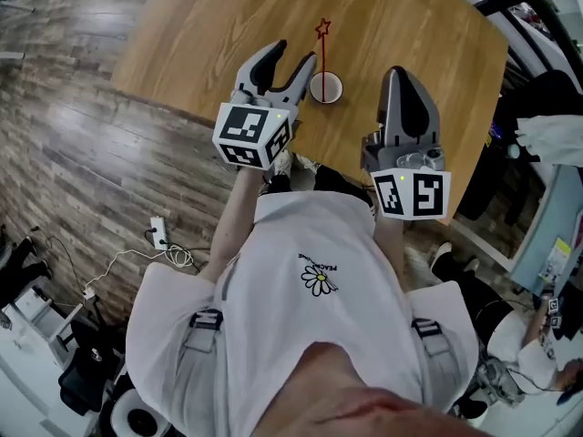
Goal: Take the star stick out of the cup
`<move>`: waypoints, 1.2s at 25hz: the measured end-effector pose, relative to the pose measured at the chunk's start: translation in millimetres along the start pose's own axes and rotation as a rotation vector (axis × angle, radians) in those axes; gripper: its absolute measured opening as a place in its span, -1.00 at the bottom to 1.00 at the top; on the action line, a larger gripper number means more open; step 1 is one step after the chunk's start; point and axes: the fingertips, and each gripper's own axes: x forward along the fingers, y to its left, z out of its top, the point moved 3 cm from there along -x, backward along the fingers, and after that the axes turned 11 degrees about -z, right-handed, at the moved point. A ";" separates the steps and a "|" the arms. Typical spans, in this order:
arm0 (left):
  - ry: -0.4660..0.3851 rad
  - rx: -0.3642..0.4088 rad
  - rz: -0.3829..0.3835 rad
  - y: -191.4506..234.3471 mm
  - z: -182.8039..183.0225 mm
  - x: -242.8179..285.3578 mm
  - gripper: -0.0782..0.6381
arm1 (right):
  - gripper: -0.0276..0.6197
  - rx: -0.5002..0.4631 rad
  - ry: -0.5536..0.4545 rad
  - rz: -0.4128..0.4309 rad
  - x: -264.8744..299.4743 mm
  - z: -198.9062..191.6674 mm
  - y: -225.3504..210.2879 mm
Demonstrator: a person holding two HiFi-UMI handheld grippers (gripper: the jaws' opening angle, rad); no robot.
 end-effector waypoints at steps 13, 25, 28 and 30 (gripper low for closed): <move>0.223 -0.182 -0.052 7.7 -90.7 53.0 -0.18 | -0.90 -0.019 0.033 -0.089 -13.8 -5.8 -40.5; 0.341 -0.257 -0.069 17.0 -133.5 70.7 -0.25 | -0.90 -0.018 0.097 -0.129 -16.9 -25.4 -60.3; 0.338 -0.258 -0.051 17.8 -135.8 71.1 -0.37 | -0.90 -0.006 0.108 -0.143 -16.7 -30.9 -68.1; 0.341 -0.261 -0.051 17.4 -137.5 69.4 -0.44 | -0.90 0.000 0.109 -0.148 -17.5 -33.0 -71.2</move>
